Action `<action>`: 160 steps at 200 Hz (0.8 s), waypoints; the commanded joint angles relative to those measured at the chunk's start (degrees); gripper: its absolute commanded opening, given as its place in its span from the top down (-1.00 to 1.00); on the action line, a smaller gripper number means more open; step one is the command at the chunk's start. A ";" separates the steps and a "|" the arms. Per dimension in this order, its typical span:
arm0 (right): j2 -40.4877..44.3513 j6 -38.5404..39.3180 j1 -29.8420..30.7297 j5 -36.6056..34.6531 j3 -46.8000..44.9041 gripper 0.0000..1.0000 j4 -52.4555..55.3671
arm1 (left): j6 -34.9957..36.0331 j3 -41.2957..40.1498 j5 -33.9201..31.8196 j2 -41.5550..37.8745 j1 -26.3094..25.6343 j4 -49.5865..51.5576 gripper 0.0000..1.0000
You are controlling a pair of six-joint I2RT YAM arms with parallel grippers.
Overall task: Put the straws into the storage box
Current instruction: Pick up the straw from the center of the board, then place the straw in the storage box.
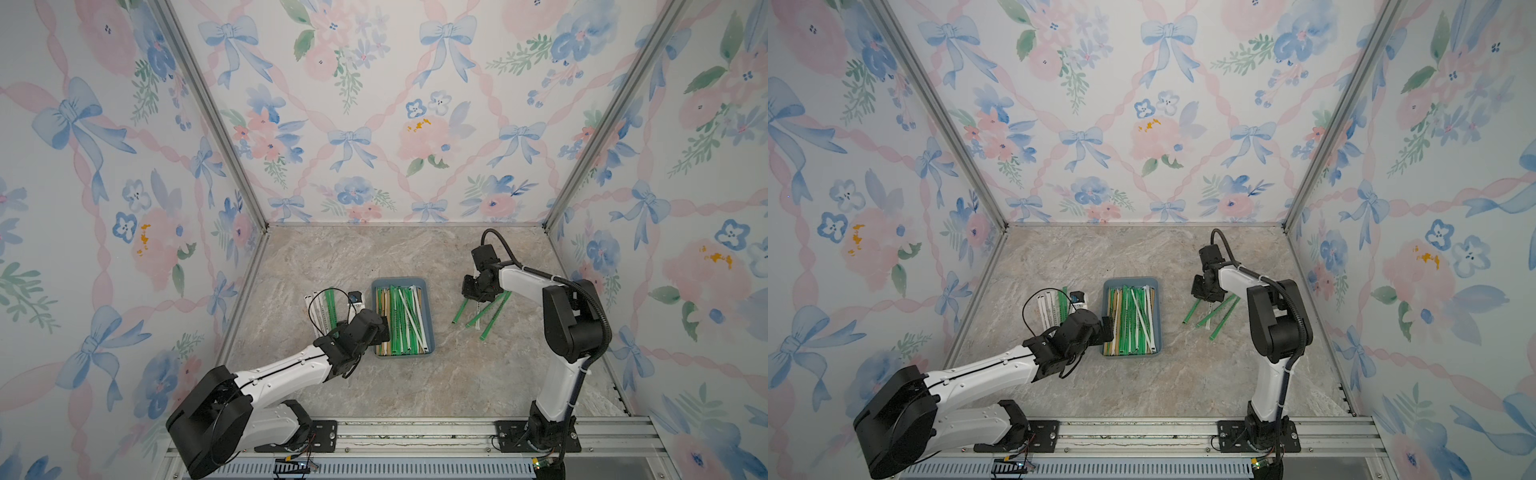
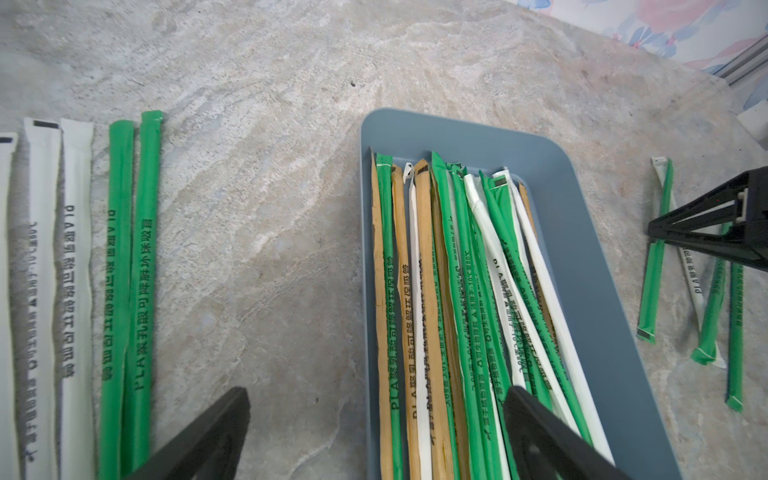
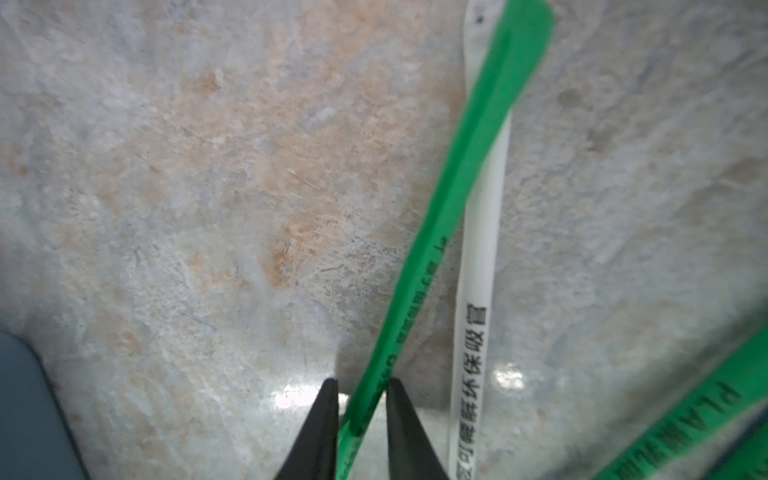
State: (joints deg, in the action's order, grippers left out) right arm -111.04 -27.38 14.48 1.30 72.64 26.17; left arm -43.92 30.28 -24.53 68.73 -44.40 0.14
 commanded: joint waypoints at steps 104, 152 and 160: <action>13.59 -3.84 8.64 5.37 0.06 0.77 3.12 | 2.52 -4.44 0.30 -6.50 9.12 2.97 -0.96; 15.02 -7.54 19.71 6.92 -1.80 0.77 -1.38 | 3.37 -4.70 4.32 -4.98 15.26 3.02 -0.96; 14.11 -8.07 20.97 7.21 -1.67 0.77 -2.01 | 3.54 -4.57 5.43 -4.35 16.29 2.96 -0.94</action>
State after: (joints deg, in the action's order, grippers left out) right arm -96.01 -32.69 32.10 6.94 71.55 25.93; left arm -42.00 26.35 -22.44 62.85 -30.76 1.65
